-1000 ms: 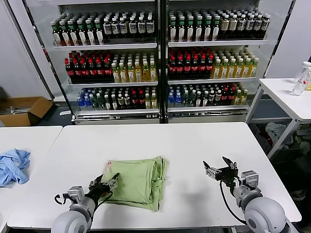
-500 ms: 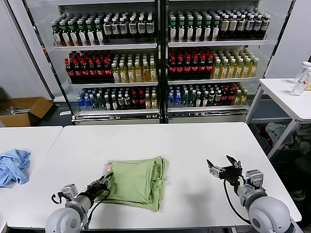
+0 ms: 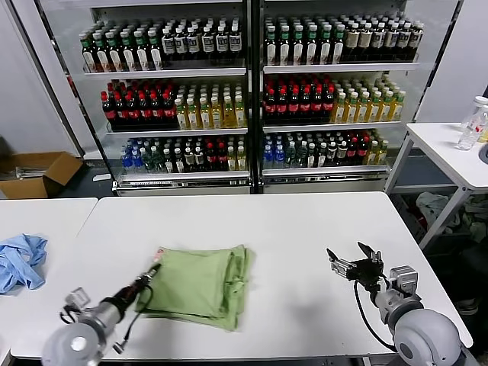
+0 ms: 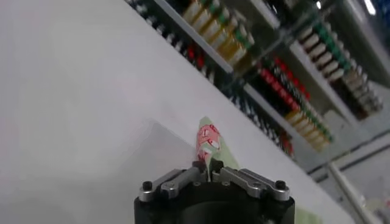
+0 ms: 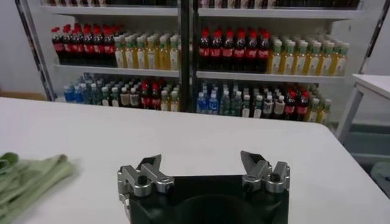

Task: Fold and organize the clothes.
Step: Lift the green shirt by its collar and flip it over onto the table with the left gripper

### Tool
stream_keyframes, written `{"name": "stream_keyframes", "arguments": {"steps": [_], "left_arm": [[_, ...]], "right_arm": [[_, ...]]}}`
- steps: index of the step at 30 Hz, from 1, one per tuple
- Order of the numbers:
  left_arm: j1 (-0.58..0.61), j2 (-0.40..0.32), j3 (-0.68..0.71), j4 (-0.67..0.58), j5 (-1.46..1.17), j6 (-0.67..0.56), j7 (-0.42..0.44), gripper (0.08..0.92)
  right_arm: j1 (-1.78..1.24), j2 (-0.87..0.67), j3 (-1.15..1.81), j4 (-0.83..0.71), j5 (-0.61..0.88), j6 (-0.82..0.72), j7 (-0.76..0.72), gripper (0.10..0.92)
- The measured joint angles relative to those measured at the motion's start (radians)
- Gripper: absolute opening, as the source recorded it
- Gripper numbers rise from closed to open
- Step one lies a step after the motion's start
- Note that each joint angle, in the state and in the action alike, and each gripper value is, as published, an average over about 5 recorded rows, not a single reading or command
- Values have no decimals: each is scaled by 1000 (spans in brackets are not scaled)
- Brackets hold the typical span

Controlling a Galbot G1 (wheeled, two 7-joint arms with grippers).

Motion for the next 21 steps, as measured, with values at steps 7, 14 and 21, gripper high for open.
{"name": "stream_keyframes", "arguments": {"steps": [7,14,21], "left_arm": [[-3,105,-176,17,-101,0,-9,99],[16,169,-244,-80,-79,-3,-51,99],[-22,74,-71,-182,24,-10,-121,99]], "right_arm": [[10,6,-6,0,1,9,-4,823],[9,20,-25,20,-12,12,-4,823],[9,17,-39,45,-23,19,-10,823]]}}
